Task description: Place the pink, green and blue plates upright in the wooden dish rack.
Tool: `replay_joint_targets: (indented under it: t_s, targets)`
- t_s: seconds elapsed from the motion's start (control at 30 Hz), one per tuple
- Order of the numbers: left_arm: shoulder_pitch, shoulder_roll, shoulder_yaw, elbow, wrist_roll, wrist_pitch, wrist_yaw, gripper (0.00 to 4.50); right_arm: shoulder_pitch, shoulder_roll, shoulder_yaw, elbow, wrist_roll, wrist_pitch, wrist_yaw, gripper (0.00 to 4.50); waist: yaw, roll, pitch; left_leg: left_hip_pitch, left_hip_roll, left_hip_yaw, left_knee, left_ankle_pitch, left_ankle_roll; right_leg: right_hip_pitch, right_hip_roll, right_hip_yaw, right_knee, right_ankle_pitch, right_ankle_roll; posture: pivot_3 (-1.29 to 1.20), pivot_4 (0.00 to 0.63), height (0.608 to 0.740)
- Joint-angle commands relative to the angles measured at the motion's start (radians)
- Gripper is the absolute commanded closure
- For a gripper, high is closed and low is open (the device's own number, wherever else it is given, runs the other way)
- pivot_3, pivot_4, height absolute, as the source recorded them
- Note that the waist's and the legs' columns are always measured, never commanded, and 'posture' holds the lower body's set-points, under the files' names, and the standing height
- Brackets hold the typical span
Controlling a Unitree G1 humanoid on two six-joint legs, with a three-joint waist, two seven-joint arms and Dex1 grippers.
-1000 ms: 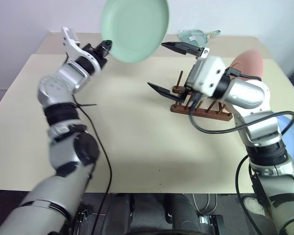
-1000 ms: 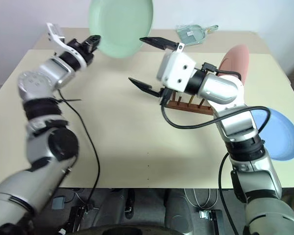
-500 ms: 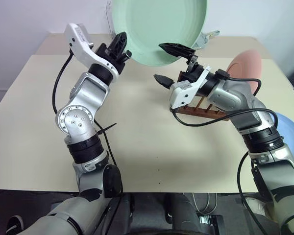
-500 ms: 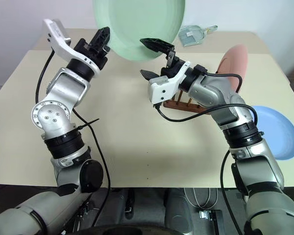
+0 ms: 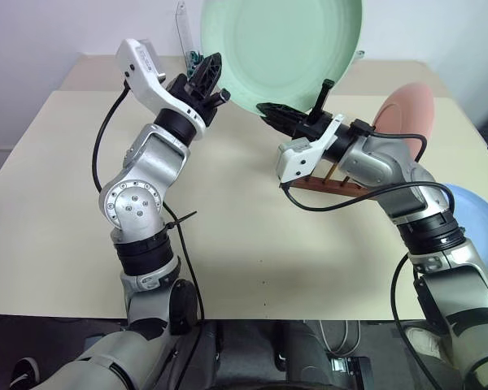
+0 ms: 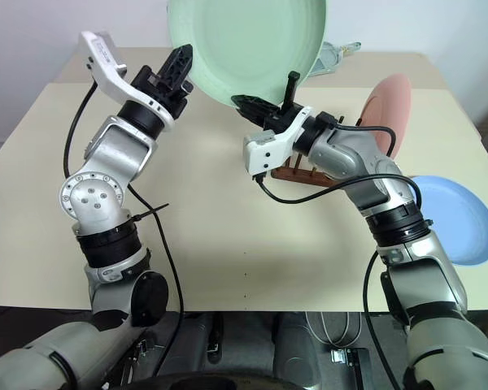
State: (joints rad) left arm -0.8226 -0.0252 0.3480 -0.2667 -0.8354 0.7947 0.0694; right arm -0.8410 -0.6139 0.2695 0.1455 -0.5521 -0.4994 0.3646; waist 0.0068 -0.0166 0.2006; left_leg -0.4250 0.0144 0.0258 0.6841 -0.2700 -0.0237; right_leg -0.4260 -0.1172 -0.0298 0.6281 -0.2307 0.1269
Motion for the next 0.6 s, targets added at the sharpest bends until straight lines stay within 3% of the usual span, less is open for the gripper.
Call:
replay_joint_targets:
  t_s: [0.03,0.13,0.37,0.5,0.6]
  targets:
    - [0.014,-0.003,0.000,0.001,-0.046,-0.008,0.008,4.50,-0.026,0.002,-0.047,-0.027,0.019,0.011,-0.021,4.46,0.000,0.000,0.000,0.000,0.000,0.000,0.000,0.000,0.000,0.000,0.000,0.000,0.000,0.000,0.000,0.00,0.150,0.740]
    - [0.016,0.004,0.005,0.012,-0.076,0.002,0.012,3.46,-0.028,-0.004,-0.057,-0.026,0.011,0.014,-0.033,4.50,0.002,0.000,0.000,0.000,0.000,0.000,0.000,0.000,0.000,0.000,0.000,0.000,0.000,0.000,0.000,0.00,0.150,0.740]
    - [0.003,0.098,0.015,0.019,-0.138,-0.001,-0.053,0.03,-0.076,0.010,-0.132,-0.007,0.103,0.068,-0.045,4.50,-0.001,0.000,0.000,0.000,0.000,0.000,0.000,0.000,0.000,0.000,0.000,0.000,0.000,0.000,0.000,0.00,0.150,0.740]
    - [-0.002,0.275,-0.021,0.076,-0.043,-0.043,-0.203,0.03,-0.182,0.172,-0.296,-0.046,0.485,0.266,-0.033,4.50,-0.019,0.001,0.000,0.000,0.000,0.000,-0.001,0.000,0.000,0.000,0.001,0.000,0.001,0.000,0.000,0.00,0.150,0.740]
    - [-0.001,0.374,-0.092,0.146,0.081,-0.165,-0.359,0.03,-0.215,0.287,-0.442,-0.095,0.854,0.519,-0.016,4.50,-0.019,0.001,0.000,0.001,0.001,-0.001,-0.002,0.001,-0.001,0.000,0.001,-0.001,0.002,0.000,0.000,0.00,0.150,0.740]
